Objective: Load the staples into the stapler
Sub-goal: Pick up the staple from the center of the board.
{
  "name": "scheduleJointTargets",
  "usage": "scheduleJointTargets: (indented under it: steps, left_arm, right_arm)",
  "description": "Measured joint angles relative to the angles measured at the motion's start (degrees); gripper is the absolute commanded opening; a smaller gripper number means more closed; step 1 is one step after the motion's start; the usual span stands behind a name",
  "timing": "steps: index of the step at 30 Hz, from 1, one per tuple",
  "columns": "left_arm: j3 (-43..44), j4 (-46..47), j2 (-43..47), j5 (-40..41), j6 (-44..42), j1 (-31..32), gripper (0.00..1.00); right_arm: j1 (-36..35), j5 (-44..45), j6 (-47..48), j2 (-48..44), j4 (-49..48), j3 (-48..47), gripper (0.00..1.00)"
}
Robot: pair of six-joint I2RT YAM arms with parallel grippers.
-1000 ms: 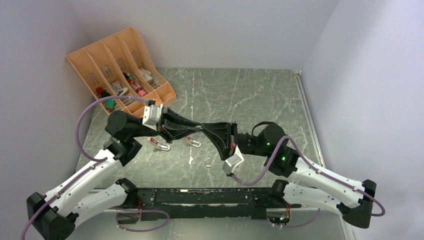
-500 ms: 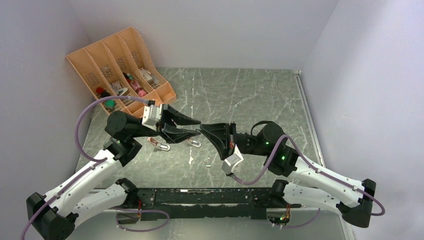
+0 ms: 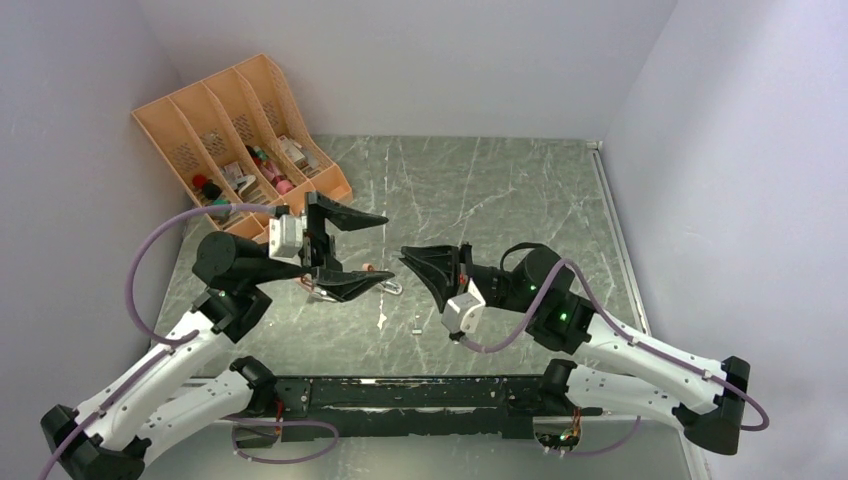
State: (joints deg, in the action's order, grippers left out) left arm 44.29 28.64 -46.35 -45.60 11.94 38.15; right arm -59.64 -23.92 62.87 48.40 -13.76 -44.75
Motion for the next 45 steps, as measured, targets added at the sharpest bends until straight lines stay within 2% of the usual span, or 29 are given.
scheduleJointTargets:
  steps: [8, 11, 17, 28, 37, 45]
  left_arm:
    - [0.00, -6.03, 4.39, 10.10, -5.62, 0.02, 0.92]
    - [0.02, -8.57, 4.50, 12.68, -7.45, 0.07, 0.89]
    - [1.88, -15.06, 3.08, 17.86, -10.43, 0.09, 0.88]
    - [1.03, -17.42, 3.13, 20.02, -11.54, 0.11, 0.87]
    - [-0.94, -17.70, 3.26, 20.02, -11.61, 0.11, 0.88]
    - [-2.95, -17.84, 3.34, 20.81, -12.22, 0.11, 0.87]
  right_arm:
    - [0.00, 10.03, -22.14, -0.20, -3.43, 5.62, 0.04]
    - [0.00, 13.68, -31.04, -0.33, -5.09, 9.62, 0.04]
    - [0.00, 21.03, -50.07, -0.28, -6.99, 14.25, 0.05]
    - [0.00, 31.32, -85.35, 5.31, -12.52, 22.93, 0.05]
    - [0.55, 37.70, -100.43, 12.98, -15.89, 24.68, 0.06]
    - [3.06, 38.03, -109.48, 21.55, -20.44, 25.27, 0.06]
